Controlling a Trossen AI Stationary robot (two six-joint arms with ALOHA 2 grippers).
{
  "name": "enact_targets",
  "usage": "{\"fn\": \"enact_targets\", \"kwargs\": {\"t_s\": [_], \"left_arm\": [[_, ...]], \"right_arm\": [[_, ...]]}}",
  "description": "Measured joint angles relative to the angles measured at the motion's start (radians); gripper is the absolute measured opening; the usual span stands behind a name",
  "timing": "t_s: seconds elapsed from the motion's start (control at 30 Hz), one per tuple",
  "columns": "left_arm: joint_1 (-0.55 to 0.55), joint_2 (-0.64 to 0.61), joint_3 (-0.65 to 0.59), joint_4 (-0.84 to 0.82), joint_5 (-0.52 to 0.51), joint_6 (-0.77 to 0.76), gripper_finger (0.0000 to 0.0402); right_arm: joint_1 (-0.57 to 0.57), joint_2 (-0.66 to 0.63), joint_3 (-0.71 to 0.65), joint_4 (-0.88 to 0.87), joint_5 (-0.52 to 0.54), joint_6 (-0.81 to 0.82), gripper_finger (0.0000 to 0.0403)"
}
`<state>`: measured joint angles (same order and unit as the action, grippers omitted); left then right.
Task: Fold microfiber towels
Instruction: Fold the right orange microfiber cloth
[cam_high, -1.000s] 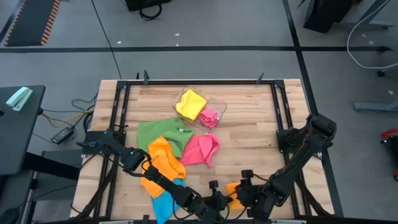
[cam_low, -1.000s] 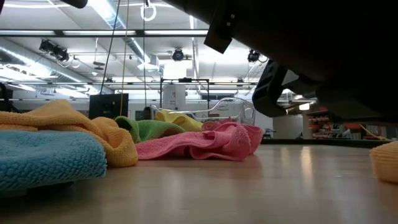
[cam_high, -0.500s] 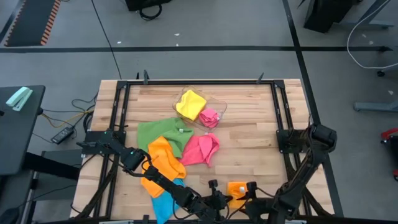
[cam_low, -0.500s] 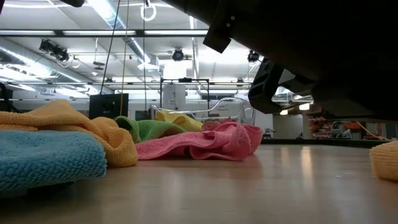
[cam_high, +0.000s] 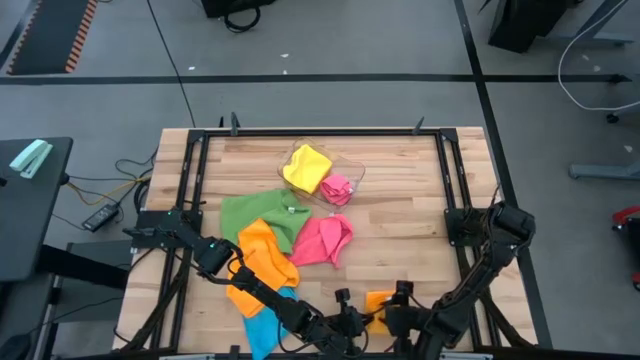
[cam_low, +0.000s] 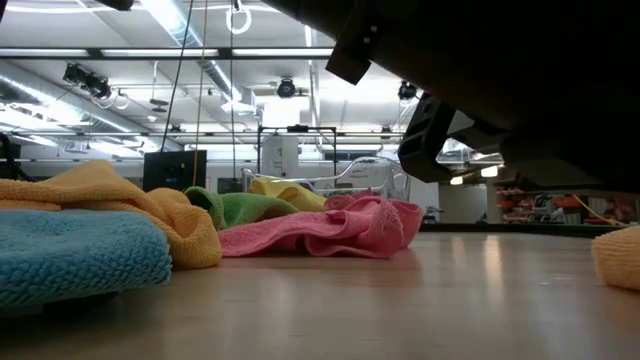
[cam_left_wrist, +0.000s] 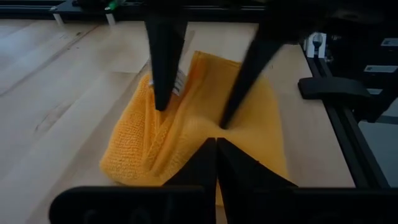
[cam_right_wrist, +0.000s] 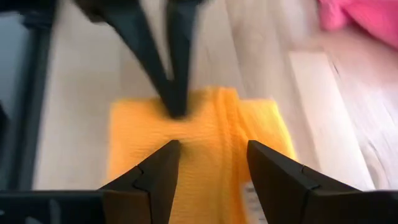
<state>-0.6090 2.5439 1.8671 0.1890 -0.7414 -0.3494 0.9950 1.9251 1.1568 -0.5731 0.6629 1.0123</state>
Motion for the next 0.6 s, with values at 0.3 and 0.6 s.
{"fn": "enact_targets", "kwargs": {"t_s": [0.3,0.6], "left_arm": [[0.0,0.0,0.0,0.0,0.0,0.002,0.002],[-0.022,-0.011,0.0,0.003,0.001,0.076,0.0015]], "right_arm": [[-0.005,0.0,0.0,-0.049,-0.013,0.062,0.02],[-0.005,-0.008,0.0,-0.061,-0.013,0.061,0.02]]}}
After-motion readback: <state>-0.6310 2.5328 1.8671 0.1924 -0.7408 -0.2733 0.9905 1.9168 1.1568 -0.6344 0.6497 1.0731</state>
